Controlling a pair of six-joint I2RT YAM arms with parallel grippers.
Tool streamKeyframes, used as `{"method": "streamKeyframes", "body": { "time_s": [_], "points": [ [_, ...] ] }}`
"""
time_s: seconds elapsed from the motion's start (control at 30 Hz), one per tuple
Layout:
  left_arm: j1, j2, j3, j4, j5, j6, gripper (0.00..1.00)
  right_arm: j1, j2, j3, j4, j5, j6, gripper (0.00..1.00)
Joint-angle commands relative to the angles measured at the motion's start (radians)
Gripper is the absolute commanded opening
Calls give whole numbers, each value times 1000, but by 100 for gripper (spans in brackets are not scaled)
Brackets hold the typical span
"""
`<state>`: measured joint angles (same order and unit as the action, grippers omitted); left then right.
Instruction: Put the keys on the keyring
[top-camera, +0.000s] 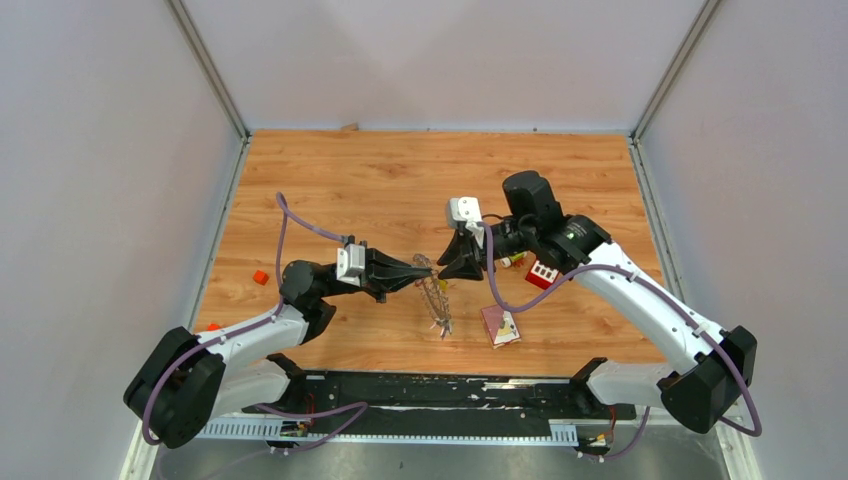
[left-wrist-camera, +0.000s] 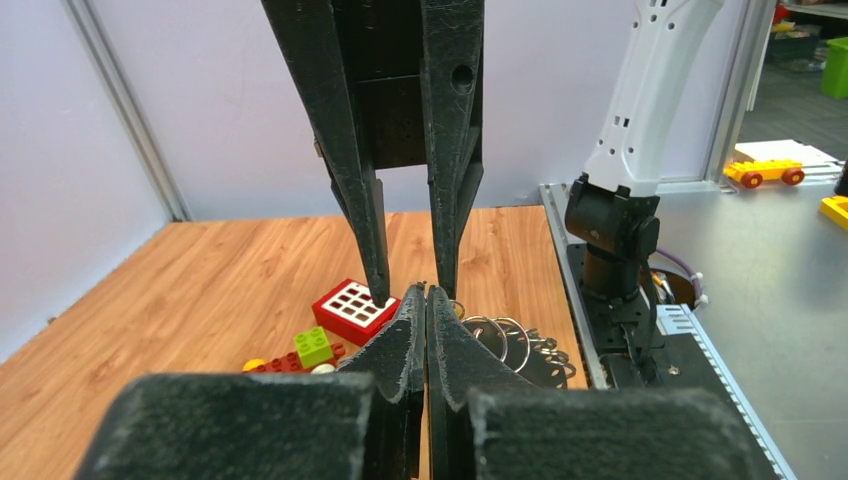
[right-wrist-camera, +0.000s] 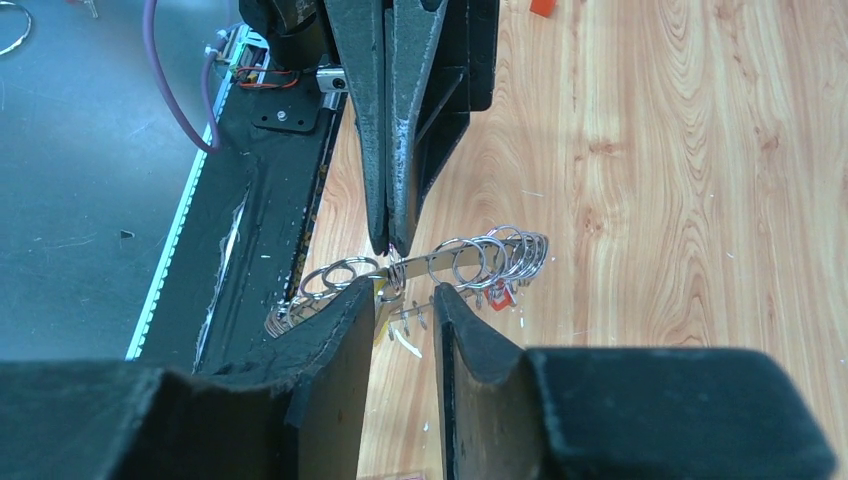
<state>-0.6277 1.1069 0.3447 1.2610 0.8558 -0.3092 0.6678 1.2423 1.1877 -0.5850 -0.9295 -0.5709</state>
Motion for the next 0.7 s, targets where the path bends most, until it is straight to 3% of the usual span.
{"method": "streamKeyframes", "body": {
  "time_s": [0.0, 0.33, 0.67],
  "points": [
    [1, -10, 12, 68, -8, -4, 0, 11, 5, 2, 33, -36, -21, 29],
    [1, -8, 12, 69, -12, -6, 0, 26, 13, 1, 36, -26, -23, 27],
    [1, -10, 10, 65, -11, -2, 0, 31, 14, -2, 38, -19, -25, 18]
  ]
}}
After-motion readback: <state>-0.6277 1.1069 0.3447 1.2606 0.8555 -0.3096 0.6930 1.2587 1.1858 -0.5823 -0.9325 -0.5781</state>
